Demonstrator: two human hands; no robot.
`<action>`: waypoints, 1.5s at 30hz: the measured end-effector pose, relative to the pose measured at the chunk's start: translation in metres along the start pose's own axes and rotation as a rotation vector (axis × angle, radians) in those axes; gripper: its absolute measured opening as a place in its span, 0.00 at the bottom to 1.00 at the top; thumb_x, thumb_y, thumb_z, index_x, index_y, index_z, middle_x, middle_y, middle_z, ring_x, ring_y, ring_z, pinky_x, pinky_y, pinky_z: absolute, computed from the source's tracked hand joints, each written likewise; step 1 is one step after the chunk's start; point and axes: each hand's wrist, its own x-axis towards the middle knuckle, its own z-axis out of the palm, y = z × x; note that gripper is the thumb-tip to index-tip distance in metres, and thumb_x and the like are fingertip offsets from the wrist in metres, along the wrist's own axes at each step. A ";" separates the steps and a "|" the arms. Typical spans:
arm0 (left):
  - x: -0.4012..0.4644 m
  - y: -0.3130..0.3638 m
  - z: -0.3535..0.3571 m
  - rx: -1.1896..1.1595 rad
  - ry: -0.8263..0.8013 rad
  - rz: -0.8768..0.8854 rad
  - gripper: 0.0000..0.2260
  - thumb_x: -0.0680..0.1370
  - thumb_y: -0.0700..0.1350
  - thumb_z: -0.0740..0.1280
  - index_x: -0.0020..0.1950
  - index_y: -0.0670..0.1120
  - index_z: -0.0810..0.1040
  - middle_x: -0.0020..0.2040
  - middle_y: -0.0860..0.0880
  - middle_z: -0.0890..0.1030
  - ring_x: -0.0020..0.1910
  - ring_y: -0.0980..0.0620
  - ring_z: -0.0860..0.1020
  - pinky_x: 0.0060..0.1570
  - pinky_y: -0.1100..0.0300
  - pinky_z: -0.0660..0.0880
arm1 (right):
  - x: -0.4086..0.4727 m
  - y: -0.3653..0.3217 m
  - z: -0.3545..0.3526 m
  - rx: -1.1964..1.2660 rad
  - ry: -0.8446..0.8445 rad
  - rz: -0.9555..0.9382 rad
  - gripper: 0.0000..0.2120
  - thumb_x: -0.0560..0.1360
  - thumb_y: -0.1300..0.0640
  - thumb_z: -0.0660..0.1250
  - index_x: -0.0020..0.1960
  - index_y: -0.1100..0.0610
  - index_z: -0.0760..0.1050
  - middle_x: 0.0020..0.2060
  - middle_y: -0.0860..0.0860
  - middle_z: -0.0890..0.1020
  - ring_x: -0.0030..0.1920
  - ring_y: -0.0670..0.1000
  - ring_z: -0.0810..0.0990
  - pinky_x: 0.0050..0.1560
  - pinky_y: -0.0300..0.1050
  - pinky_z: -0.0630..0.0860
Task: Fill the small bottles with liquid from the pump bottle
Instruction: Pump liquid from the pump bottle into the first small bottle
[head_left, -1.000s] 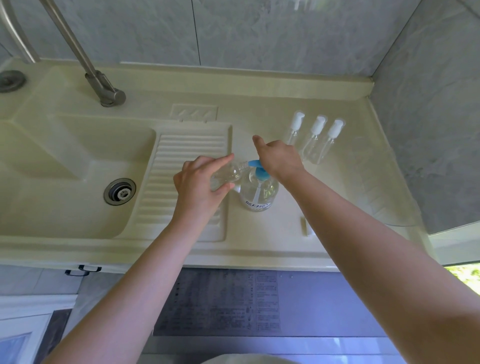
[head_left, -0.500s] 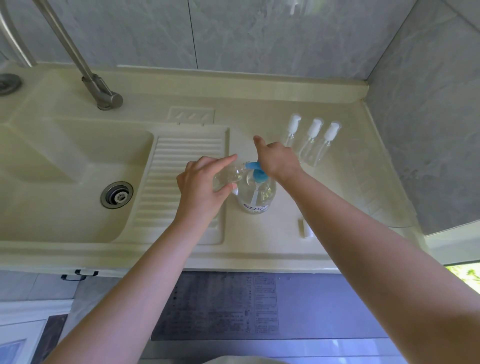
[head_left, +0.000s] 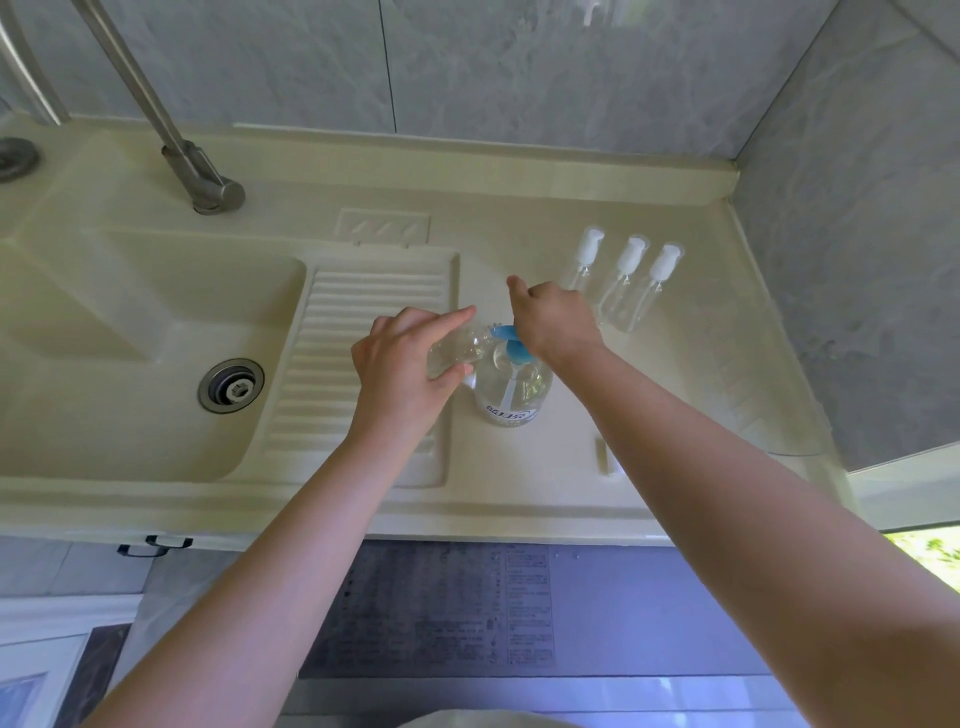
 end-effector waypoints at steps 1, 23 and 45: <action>-0.001 0.000 0.001 -0.001 -0.001 -0.002 0.25 0.70 0.47 0.76 0.65 0.63 0.77 0.54 0.58 0.77 0.55 0.52 0.72 0.53 0.59 0.59 | 0.001 0.001 0.001 0.010 -0.005 0.010 0.22 0.82 0.46 0.47 0.60 0.53 0.76 0.44 0.54 0.75 0.38 0.57 0.70 0.43 0.48 0.66; 0.001 0.002 0.000 0.040 -0.012 0.014 0.26 0.70 0.47 0.76 0.65 0.63 0.76 0.55 0.57 0.78 0.56 0.50 0.72 0.52 0.60 0.58 | 0.000 0.001 -0.002 0.025 0.078 0.033 0.26 0.82 0.39 0.48 0.43 0.58 0.72 0.44 0.58 0.78 0.46 0.61 0.77 0.47 0.48 0.71; 0.002 0.005 -0.002 0.055 -0.015 0.035 0.26 0.70 0.47 0.76 0.66 0.63 0.76 0.54 0.58 0.77 0.56 0.51 0.71 0.52 0.59 0.57 | -0.003 -0.003 -0.007 -0.072 -0.064 0.003 0.30 0.81 0.38 0.43 0.62 0.55 0.75 0.40 0.54 0.74 0.44 0.59 0.74 0.46 0.52 0.70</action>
